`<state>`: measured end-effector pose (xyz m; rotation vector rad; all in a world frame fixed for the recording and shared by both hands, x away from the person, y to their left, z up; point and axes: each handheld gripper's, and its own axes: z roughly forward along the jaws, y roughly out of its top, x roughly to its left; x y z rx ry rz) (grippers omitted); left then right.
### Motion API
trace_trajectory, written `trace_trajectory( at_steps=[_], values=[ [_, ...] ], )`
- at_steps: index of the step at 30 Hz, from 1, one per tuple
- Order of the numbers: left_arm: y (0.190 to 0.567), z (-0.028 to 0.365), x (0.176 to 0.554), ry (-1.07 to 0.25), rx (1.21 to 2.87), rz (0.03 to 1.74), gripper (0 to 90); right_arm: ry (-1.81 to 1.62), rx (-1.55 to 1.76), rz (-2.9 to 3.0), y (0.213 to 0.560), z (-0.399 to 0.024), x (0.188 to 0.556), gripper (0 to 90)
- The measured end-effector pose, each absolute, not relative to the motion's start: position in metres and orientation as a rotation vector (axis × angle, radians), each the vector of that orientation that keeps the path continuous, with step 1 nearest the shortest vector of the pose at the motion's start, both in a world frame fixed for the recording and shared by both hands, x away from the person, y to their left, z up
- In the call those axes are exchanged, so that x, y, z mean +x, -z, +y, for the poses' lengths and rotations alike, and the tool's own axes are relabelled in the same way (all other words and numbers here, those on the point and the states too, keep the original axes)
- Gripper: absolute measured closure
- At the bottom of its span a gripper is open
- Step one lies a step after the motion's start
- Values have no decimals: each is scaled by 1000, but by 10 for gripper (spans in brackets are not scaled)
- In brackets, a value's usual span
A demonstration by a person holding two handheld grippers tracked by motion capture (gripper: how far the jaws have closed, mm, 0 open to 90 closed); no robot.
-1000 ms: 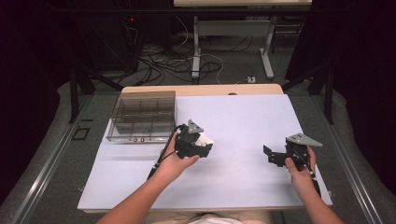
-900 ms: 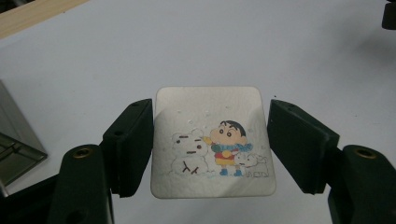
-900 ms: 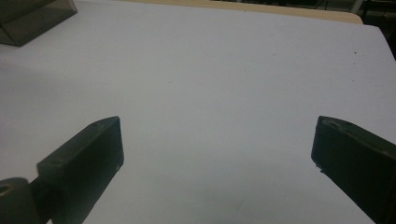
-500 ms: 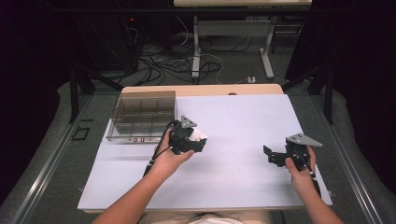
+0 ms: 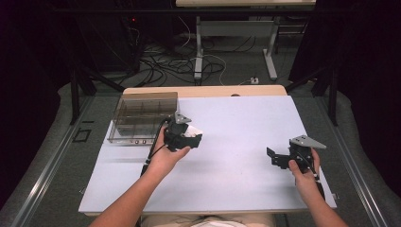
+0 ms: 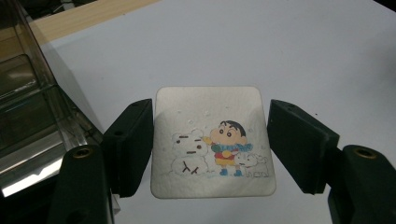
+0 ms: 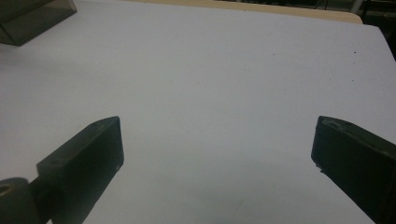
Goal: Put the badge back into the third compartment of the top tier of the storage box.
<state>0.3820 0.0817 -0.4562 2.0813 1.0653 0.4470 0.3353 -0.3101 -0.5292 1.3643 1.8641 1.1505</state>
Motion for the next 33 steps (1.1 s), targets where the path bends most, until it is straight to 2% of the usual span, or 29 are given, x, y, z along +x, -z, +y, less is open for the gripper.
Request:
trace_trajectory(
  at_steps=[22, 33],
  values=[
    [445, 111, 391, -470, 2008, 1186, 332, -1154, 1362, 1862, 530, -310, 335, 24],
    [443, 128, 395, -473, 1950, 1297, 332, -1153, 1363, 1865, 530, -309, 335, 25]
  ],
)
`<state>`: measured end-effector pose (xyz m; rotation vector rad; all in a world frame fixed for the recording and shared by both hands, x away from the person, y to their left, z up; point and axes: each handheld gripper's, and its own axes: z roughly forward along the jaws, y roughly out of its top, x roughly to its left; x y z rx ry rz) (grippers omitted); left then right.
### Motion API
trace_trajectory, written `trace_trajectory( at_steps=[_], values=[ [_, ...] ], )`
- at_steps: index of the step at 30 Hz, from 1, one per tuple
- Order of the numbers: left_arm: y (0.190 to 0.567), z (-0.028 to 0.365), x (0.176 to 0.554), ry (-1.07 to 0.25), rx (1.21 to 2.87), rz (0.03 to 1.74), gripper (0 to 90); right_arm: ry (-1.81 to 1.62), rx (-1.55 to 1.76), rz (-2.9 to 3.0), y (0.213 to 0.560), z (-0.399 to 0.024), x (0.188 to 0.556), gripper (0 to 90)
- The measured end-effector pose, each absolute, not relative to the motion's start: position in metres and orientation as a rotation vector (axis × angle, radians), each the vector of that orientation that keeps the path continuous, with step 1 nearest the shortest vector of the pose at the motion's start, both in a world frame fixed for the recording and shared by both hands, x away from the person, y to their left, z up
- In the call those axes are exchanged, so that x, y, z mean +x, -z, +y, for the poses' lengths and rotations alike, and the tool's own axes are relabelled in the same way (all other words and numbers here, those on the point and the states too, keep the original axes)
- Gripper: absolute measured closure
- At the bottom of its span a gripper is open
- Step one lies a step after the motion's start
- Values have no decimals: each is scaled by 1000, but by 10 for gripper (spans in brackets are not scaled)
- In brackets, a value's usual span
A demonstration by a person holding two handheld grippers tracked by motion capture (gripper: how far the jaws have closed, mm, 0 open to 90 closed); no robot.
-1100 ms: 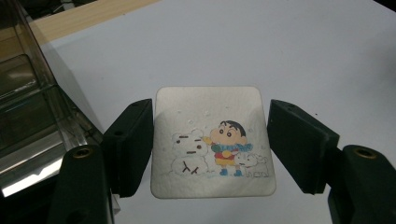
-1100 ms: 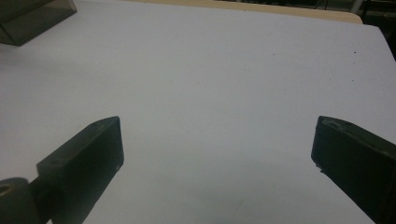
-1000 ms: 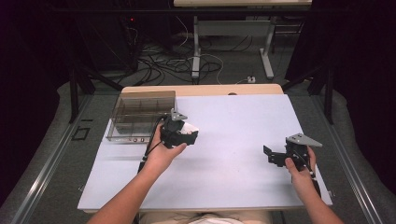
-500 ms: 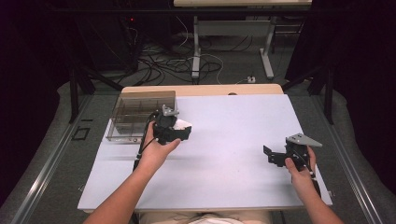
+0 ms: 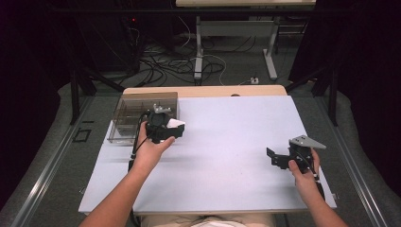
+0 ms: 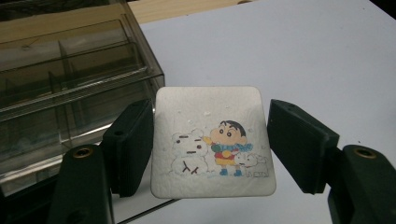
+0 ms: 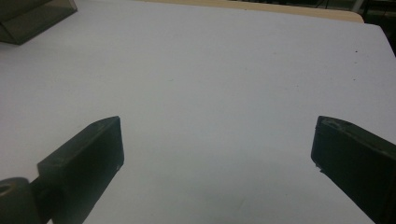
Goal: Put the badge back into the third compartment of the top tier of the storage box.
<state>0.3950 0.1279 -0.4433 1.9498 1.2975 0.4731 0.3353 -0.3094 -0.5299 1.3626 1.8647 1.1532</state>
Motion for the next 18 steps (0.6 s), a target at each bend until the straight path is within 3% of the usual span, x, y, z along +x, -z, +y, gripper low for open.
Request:
trace_trajectory(
  at_steps=[18],
  values=[
    [448, 152, 399, -454, 1865, 1427, 332, -1155, 1357, 1867, 530, -308, 336, 25]
  ],
)
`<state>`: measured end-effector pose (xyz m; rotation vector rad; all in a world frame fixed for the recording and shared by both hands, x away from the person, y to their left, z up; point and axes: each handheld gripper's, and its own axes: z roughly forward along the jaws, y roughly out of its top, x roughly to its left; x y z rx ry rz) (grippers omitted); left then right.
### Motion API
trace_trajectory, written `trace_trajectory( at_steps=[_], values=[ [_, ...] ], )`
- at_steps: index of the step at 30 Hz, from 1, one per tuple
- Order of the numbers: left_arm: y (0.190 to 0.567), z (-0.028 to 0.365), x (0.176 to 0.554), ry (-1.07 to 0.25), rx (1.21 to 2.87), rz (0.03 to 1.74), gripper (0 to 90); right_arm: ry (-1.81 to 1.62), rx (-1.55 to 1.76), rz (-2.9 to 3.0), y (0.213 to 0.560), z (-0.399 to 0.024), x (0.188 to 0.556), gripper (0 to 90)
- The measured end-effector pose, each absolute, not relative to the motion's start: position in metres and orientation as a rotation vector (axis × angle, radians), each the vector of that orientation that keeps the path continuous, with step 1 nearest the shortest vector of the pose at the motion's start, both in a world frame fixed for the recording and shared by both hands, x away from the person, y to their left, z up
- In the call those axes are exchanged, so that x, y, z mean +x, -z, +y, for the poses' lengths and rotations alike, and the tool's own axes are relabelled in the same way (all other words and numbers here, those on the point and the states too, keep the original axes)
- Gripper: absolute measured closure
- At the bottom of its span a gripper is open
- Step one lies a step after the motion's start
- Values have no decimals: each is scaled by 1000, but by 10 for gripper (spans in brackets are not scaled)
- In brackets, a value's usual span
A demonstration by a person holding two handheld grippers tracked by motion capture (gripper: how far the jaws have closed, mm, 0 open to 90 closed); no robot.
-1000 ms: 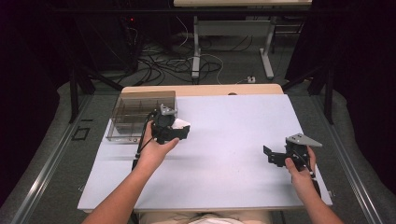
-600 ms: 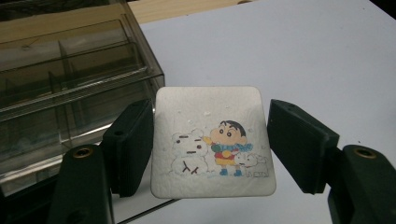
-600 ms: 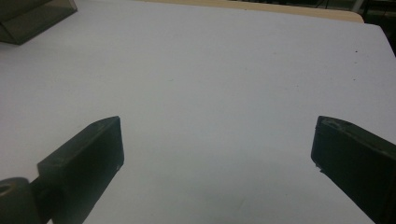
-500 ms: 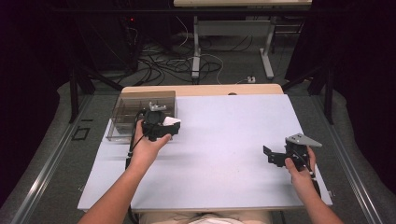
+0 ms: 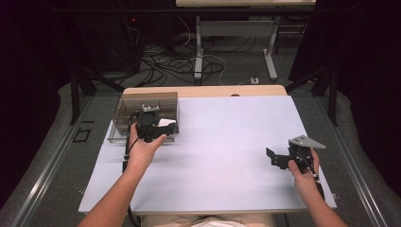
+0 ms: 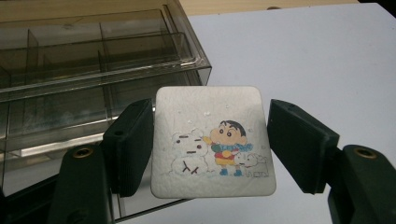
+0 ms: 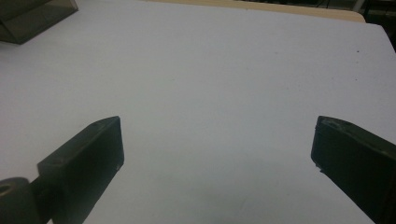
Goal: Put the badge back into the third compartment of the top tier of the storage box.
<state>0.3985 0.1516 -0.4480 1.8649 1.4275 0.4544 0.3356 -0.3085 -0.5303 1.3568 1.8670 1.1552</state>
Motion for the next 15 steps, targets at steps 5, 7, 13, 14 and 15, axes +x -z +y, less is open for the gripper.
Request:
trace_trajectory(
  at_steps=[5, 7, 13, 14, 15],
  values=[
    [451, 156, 401, -442, 1848, 1452, 332, -1147, 1365, 1865, 530, -309, 335, 25],
    [452, 157, 401, -436, 1849, 1459, 332, -1151, 1364, 1867, 530, -308, 335, 25],
    [455, 159, 403, -424, 1841, 1479, 332, -1152, 1368, 1868, 531, -308, 335, 25],
    [455, 159, 404, -421, 1835, 1483, 332, -1151, 1365, 1869, 531, -308, 335, 25],
    [456, 159, 404, -421, 1838, 1486, 332, -1150, 1367, 1869, 531, -308, 335, 25]
  ],
)
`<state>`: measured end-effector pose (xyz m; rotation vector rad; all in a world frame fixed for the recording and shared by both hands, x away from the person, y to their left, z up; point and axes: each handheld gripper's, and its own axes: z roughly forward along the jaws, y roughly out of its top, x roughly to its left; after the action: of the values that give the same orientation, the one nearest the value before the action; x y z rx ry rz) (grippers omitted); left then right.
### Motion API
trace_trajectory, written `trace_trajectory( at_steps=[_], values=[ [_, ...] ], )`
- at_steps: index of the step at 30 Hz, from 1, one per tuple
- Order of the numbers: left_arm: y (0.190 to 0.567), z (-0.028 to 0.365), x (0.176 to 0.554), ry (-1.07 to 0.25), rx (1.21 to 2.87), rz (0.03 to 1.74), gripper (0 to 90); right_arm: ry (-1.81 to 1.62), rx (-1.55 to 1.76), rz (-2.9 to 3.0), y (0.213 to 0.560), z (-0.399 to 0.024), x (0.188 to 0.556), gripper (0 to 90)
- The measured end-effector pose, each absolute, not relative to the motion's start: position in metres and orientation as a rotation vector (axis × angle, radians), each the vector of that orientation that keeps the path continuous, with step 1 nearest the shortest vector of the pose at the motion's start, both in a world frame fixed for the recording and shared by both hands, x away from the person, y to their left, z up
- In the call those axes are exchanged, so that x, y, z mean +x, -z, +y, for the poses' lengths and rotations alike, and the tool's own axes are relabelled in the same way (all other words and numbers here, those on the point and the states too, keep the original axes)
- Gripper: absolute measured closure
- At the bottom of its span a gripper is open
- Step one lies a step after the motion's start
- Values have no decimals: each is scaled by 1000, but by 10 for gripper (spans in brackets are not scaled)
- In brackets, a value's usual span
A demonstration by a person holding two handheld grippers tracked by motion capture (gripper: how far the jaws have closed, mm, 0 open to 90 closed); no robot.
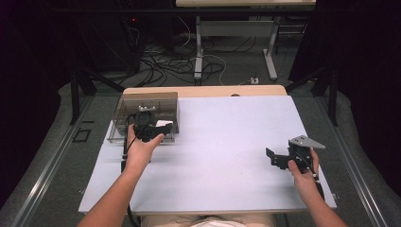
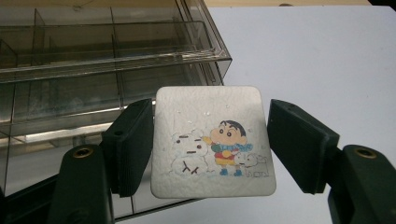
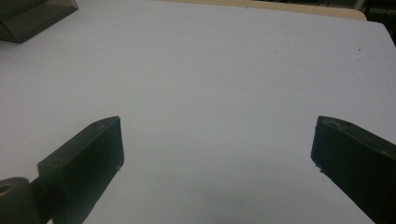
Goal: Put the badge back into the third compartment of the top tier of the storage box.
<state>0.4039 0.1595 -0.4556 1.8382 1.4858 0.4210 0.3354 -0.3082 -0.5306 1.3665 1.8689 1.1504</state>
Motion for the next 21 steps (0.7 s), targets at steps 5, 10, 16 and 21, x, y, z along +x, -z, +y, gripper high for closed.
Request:
trace_trajectory(
  at_steps=[5, 10, 16, 21],
  values=[
    [457, 160, 406, -419, 1838, 1502, 332, -1151, 1366, 1869, 531, -308, 335, 25],
    [460, 159, 407, -417, 1837, 1512, 332, -1151, 1365, 1870, 531, -308, 335, 25],
    [462, 158, 410, -414, 1841, 1517, 331, -1151, 1364, 1871, 531, -308, 335, 25],
    [463, 158, 411, -411, 1838, 1519, 331, -1157, 1363, 1874, 531, -309, 336, 25]
  ],
)
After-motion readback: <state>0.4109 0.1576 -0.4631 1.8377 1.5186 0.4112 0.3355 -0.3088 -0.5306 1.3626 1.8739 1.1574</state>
